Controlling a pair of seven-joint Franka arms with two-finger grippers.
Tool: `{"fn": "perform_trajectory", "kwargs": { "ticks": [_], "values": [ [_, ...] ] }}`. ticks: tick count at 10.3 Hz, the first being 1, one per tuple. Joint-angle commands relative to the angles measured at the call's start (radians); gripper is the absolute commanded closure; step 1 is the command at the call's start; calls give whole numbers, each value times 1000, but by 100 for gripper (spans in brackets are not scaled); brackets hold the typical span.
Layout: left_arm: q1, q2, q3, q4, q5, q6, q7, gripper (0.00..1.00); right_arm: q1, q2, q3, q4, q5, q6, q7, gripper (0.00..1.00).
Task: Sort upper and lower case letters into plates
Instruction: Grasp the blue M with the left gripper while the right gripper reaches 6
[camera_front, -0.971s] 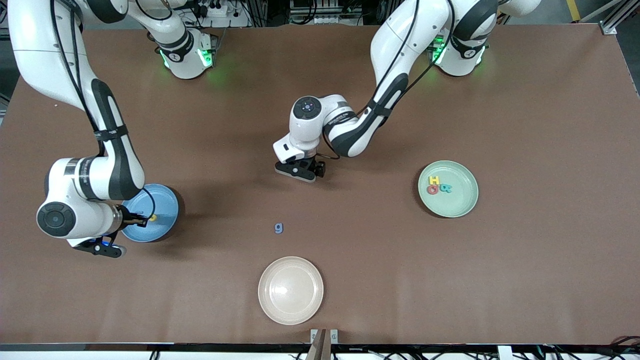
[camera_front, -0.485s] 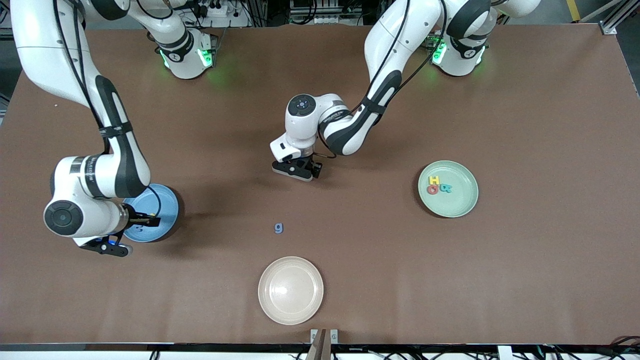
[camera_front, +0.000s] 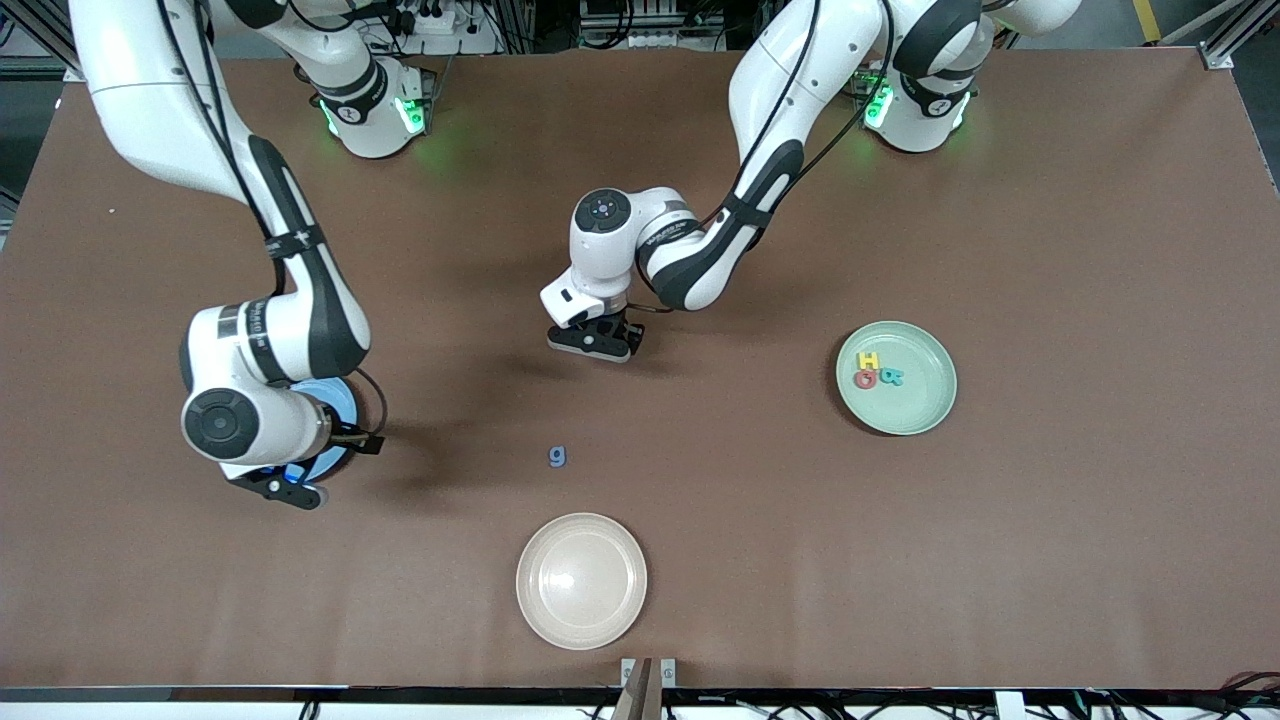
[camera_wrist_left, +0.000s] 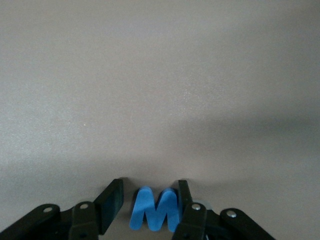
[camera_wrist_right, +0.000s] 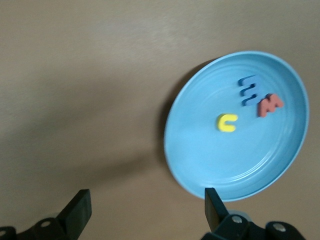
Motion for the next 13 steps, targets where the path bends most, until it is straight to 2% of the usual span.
{"fn": "perform_trajectory", "kwargs": {
  "ticks": [1, 3, 7, 8, 9, 11, 13],
  "values": [
    [-26, 14, 10, 7, -26, -15, -29, 56, 15, -23, 1, -23, 20, 21, 56, 0],
    [-52, 17, 11, 1, -21, -15, -93, 56, 46, -20, 1, -15, 73, 44, 111, 0],
    [-49, 16, 11, -1, -21, -16, -95, 56, 78, -9, 1, -11, 138, 104, 139, 0],
    [-47, 16, 11, -1, -19, -16, -89, 60, 99, -3, 1, 4, 138, 104, 130, 0],
    [-43, 14, 11, 1, -18, -16, -86, 72, 124, 15, 1, 33, 135, 102, 122, 0],
    [-32, 10, 11, 2, -27, -18, -83, 72, 161, 56, 1, 83, 127, 102, 101, 0],
    [-9, -7, 8, 7, -29, -68, -77, 72, 152, 57, 1, 84, 135, 102, 5, 0]
  ]
}}
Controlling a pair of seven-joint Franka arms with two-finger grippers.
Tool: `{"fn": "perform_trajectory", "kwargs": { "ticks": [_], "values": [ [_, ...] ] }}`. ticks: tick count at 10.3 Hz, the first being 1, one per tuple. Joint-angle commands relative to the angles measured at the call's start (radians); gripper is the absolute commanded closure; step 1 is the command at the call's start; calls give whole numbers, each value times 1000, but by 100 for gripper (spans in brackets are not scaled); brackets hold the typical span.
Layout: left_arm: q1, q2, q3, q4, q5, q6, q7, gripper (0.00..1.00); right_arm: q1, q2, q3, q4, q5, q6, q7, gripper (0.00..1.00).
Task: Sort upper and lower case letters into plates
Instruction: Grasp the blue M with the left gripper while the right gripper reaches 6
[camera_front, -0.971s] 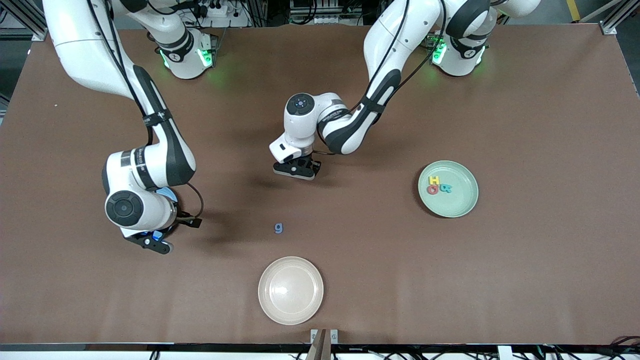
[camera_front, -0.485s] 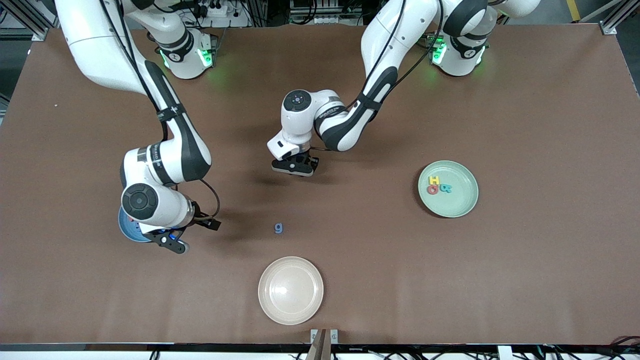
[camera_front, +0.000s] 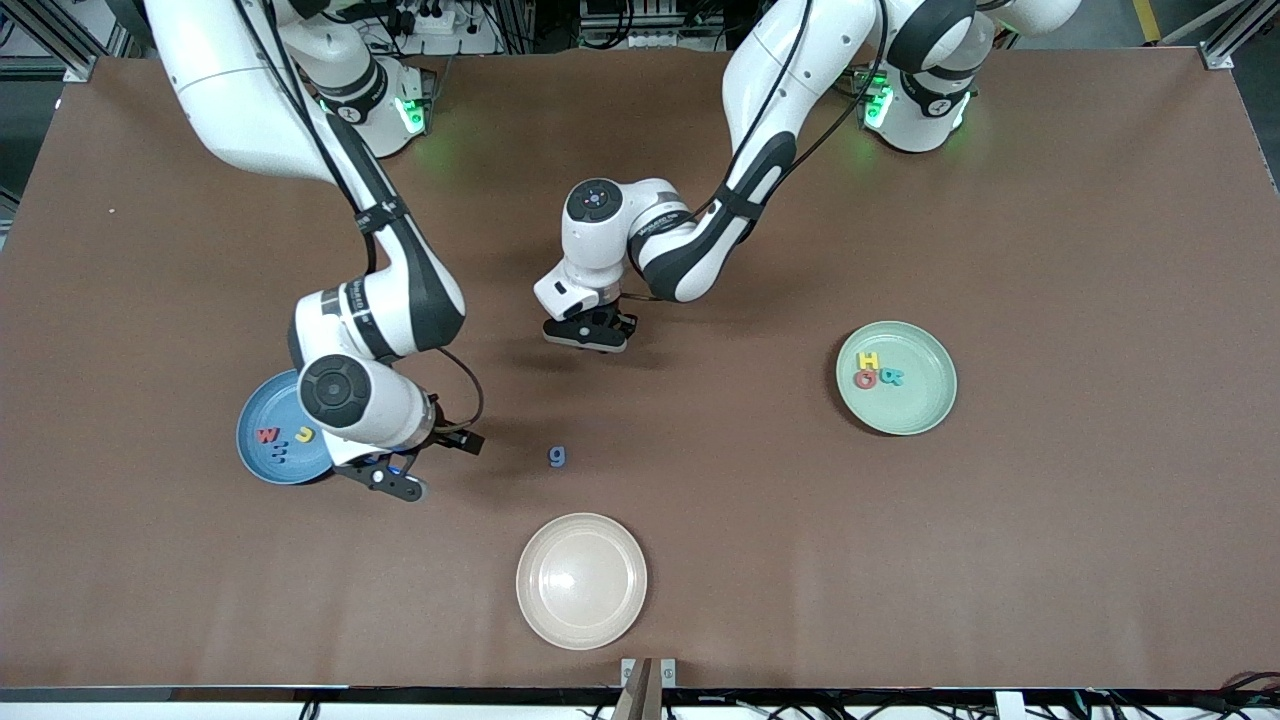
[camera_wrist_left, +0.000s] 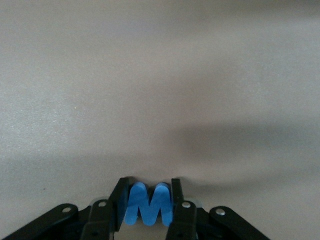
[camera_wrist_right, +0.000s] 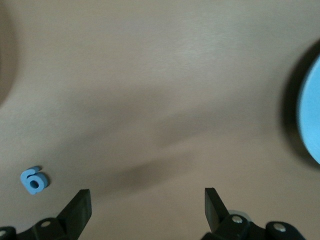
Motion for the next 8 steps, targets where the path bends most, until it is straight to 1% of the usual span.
{"fn": "perform_trajectory", "kwargs": {
  "ticks": [1, 2, 3, 5, 6, 7, 8],
  "values": [
    [42, -14, -9, 2, -13, -88, 13, 72, -13, 21, -4, 32, 16, -2, -109, 0],
    [68, -34, -15, -1, -18, -117, 63, 72, -9, 22, -3, 32, 18, 29, -131, 0],
    [120, -55, -43, -4, -38, -165, 130, 72, -2, 27, -1, 32, 24, 64, -134, 0],
    [255, -109, -112, -8, -41, -310, 311, 73, 10, 42, 16, 35, 26, 131, -136, 0],
    [331, -138, -138, -31, -39, -378, 423, 75, 22, 65, 23, 57, 26, 156, -133, 0],
    [407, -173, -146, -77, -39, -420, 555, 76, 39, 93, 25, 90, 24, 158, -127, 0],
    [491, -213, -144, -155, -26, -417, 712, 76, 45, 114, 25, 109, 23, 158, -122, 0]
  ]
}}
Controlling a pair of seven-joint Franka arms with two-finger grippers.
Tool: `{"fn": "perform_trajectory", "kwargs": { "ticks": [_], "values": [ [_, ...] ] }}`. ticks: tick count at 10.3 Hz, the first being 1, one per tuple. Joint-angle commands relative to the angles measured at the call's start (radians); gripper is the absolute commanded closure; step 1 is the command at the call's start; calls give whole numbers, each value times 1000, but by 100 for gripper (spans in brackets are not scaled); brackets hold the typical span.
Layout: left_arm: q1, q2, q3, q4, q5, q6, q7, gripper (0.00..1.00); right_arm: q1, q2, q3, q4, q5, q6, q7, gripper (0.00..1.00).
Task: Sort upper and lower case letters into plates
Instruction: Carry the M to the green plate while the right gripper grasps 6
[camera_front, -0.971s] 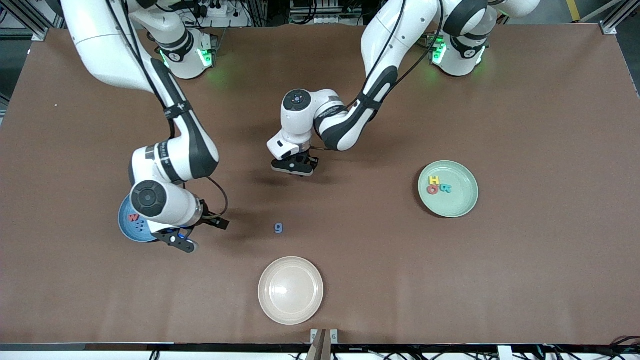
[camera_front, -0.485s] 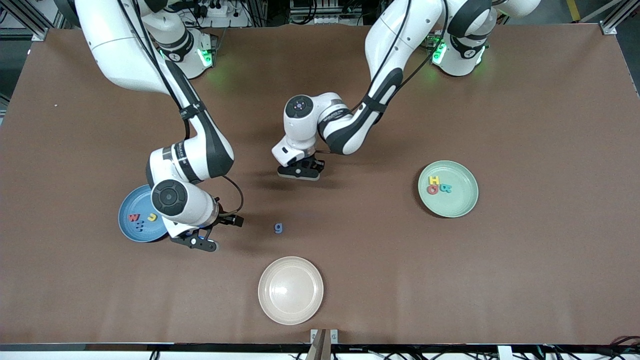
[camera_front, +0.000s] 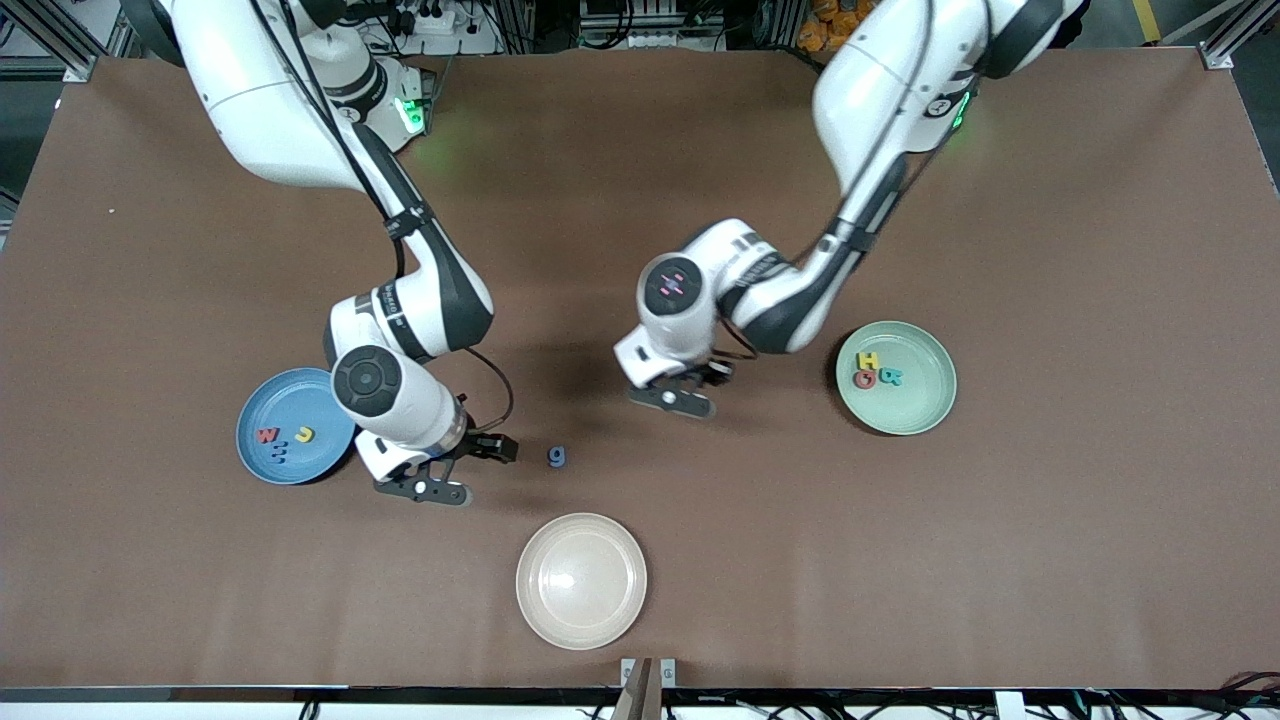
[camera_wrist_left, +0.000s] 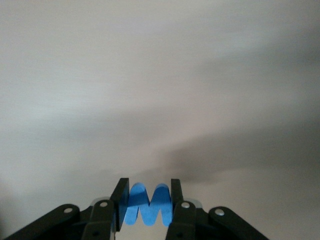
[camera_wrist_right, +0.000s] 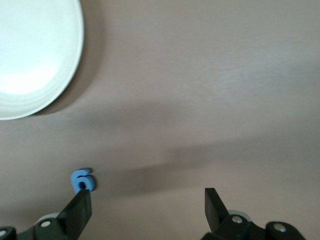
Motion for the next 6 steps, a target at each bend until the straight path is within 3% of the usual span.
{"fn": "perform_trajectory", "kwargs": {
  "ticks": [1, 2, 6],
  "values": [
    [214, -97, -23, -195, -9, 24, 333, 76, 32, 78, 3, 87, 10, 0, 13, 0],
    [281, -125, -27, -255, -7, 68, 421, 76, 68, 106, 1, 111, 7, 1, 49, 0],
    [384, -298, -30, -473, -9, 78, 474, 76, 148, 207, -3, 192, -2, 93, 80, 0]
  ]
}}
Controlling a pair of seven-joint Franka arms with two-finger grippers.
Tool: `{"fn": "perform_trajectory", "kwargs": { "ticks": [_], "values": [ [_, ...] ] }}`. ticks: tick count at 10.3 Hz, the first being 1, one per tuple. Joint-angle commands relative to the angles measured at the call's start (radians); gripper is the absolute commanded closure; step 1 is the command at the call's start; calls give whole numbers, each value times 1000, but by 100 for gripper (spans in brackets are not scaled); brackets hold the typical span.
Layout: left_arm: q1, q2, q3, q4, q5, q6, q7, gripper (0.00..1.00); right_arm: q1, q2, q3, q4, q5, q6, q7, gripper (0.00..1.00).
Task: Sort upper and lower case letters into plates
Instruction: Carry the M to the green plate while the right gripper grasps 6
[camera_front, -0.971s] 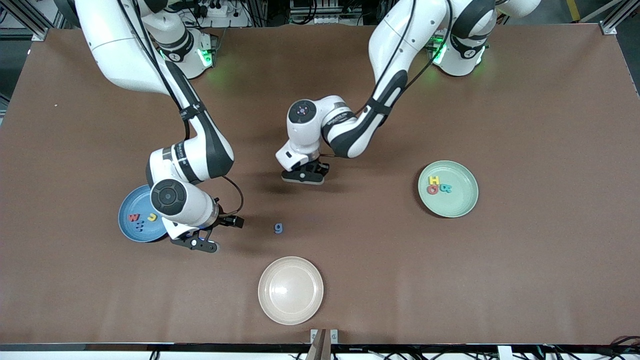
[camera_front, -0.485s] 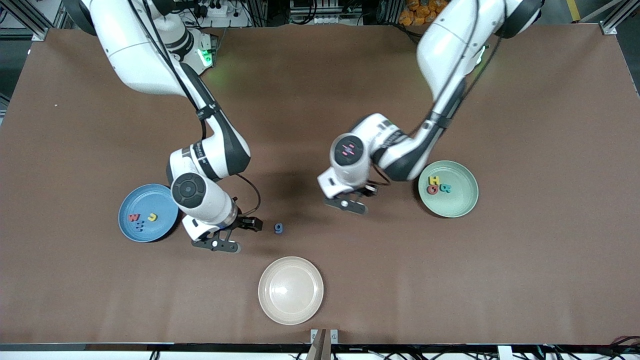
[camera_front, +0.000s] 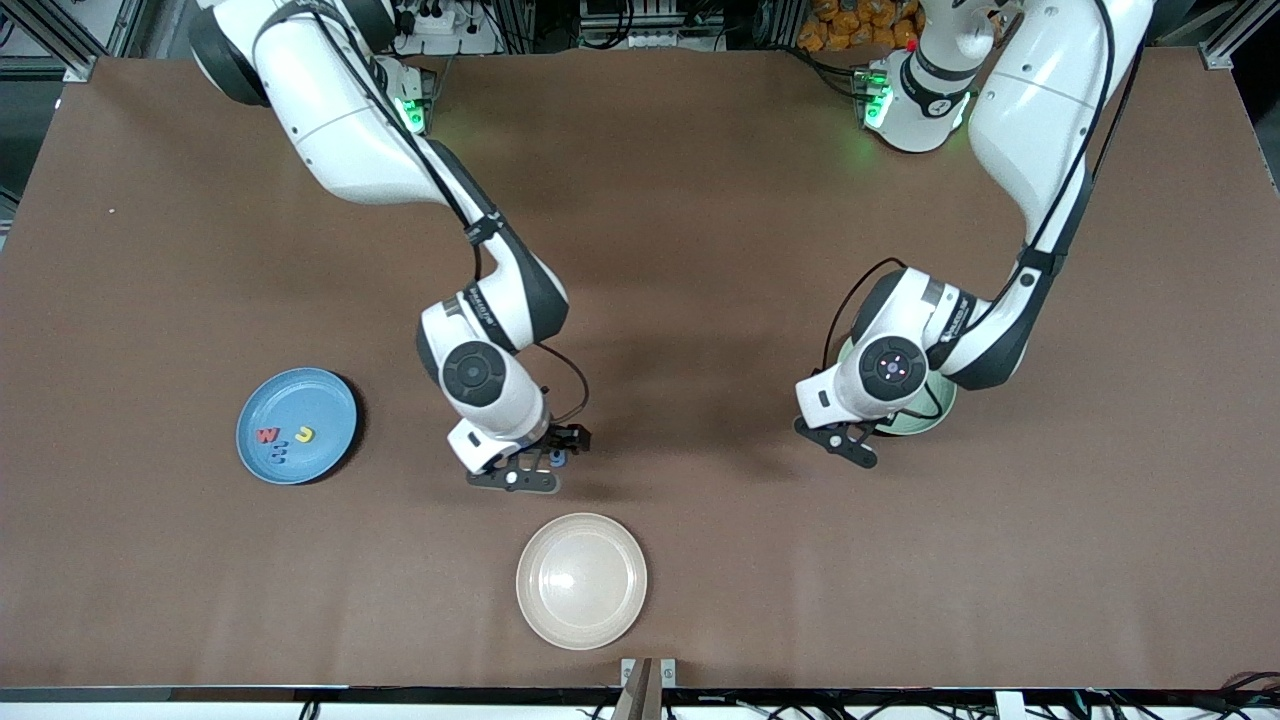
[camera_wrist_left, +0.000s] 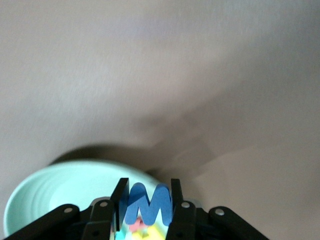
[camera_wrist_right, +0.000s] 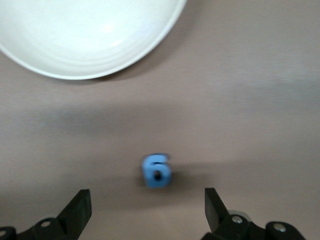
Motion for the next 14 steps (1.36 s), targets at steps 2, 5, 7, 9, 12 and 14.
{"fn": "perform_trajectory", "kwargs": {
  "ticks": [2, 5, 7, 9, 12, 14],
  "values": [
    [175, -202, -47, -297, -9, 104, 144, 76, 11, 58, -8, 57, -21, 29, 13, 0],
    [391, -230, -163, -403, -9, 162, 188, 20, 2, 67, -8, 51, -50, 27, 11, 0],
    [386, -229, -185, -394, -12, 161, 173, 0, 7, 75, -8, 48, -51, 29, 13, 0],
    [386, -234, -214, -361, -16, 153, 87, 0, 7, 82, -9, 48, -53, 30, 14, 0],
    [386, -236, -268, -180, -19, 34, -111, 0, 7, 84, -8, 48, -57, 30, 18, 0],
    [386, -239, -268, -31, -21, -84, -108, 0, 7, 88, -9, 48, -57, 32, 18, 0]
  ]
}}
